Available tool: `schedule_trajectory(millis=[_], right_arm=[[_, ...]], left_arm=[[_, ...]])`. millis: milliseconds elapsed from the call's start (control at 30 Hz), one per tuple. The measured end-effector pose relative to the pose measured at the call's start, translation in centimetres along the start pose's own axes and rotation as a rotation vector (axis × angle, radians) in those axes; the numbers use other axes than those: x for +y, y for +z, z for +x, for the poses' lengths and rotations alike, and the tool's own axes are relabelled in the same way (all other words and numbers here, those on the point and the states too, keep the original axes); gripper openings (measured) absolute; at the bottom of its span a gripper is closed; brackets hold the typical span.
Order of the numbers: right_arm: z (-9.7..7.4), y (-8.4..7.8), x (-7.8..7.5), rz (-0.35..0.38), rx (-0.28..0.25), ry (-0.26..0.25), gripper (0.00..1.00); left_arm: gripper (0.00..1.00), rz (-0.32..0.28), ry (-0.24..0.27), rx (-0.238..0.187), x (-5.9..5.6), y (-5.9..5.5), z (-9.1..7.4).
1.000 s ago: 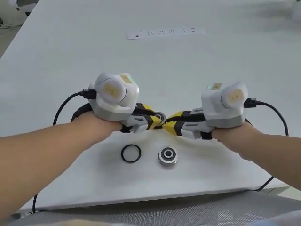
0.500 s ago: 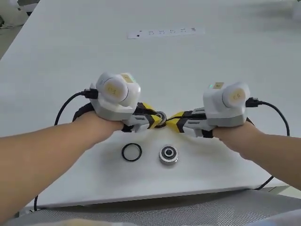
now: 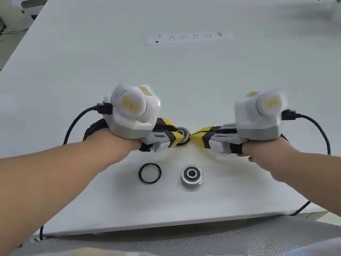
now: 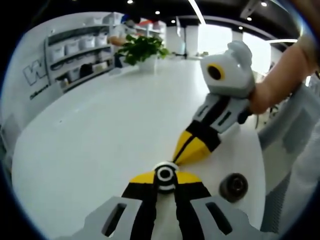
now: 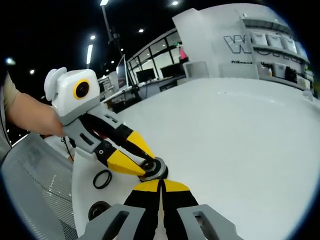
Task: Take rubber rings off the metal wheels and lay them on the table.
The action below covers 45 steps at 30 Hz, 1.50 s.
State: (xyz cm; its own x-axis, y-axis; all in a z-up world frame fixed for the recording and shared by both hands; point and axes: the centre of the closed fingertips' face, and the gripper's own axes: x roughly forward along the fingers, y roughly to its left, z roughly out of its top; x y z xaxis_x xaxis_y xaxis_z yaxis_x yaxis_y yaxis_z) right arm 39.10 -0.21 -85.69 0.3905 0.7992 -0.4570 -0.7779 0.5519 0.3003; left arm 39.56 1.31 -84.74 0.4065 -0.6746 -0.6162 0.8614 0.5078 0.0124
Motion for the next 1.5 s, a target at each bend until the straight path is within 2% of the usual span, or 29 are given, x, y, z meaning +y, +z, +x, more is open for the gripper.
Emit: schedule_trajectory(millis=[233,667,1300,1433,1467,1500], right_arm=[[0.0,0.6,0.2,0.078,-0.037,0.009,0.00],[-0.2,0.8,0.7,0.154,-0.059,0.027,0.00],[-0.2,1.1,1.8,0.175,-0.069,0.060,0.00],[-0.1,1.3,2.4,0.171,-0.071,0.087,0.00],[-0.1,1.9,3.1,0.173,-0.100,0.125,0.00],[-0.1,1.6,2.8,0.176,-0.077,0.099,0.00]], left_arm=[[0.13,0.002,0.008,0.005,-0.3,0.1,-0.1],[0.13,-0.002,0.021,0.010,-0.5,0.1,-0.1],[0.12,0.029,0.036,0.012,-0.3,-0.1,0.0],[0.12,0.034,0.035,0.016,-0.3,-0.2,0.1],[0.12,0.035,0.035,0.015,-0.3,-0.1,0.0],[0.12,0.035,0.036,0.015,-0.3,-0.1,0.0]])
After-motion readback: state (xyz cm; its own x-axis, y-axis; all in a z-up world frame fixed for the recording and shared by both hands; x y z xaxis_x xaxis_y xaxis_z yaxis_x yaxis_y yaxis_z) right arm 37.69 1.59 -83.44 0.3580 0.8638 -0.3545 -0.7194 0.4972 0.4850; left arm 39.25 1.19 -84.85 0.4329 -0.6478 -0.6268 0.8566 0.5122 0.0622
